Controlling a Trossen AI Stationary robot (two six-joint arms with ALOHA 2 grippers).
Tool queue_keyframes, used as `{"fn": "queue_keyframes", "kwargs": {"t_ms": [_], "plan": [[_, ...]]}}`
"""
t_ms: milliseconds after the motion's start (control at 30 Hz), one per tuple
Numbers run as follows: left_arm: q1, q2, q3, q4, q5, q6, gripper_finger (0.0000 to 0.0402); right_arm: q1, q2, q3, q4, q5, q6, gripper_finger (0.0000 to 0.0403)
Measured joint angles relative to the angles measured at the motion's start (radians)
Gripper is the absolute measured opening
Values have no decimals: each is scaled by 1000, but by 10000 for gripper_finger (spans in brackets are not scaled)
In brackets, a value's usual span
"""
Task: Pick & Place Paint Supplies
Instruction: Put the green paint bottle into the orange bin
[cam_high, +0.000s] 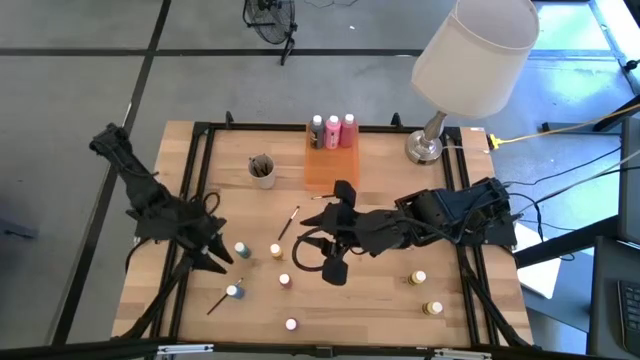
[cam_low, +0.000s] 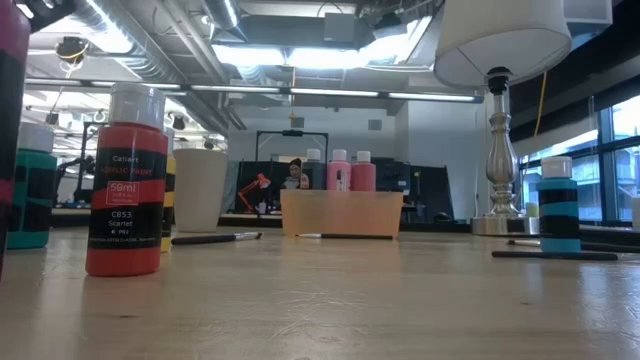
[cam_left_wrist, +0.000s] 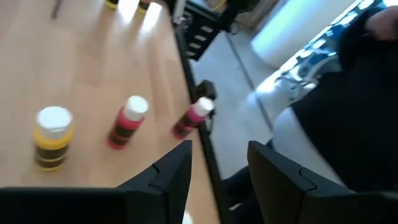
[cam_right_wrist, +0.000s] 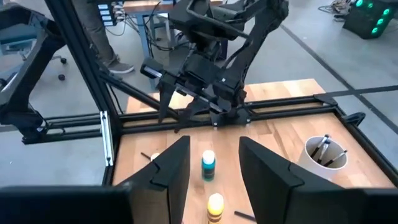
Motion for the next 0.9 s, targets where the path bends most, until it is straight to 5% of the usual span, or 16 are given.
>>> {"fn": "queue_keyframes", "kwargs": {"t_ms": [333,500,900], "plan": [[-30,38,0,-1,-160,-93,153,0,0,0,0,0,-61,140],[-31,35,0,18,-208,-3,153,-7,0,0,0,3,-88,140],[-30,-22,0,-32,-146,-27,153,-32,-1,0,30,4,-85,140]]}}
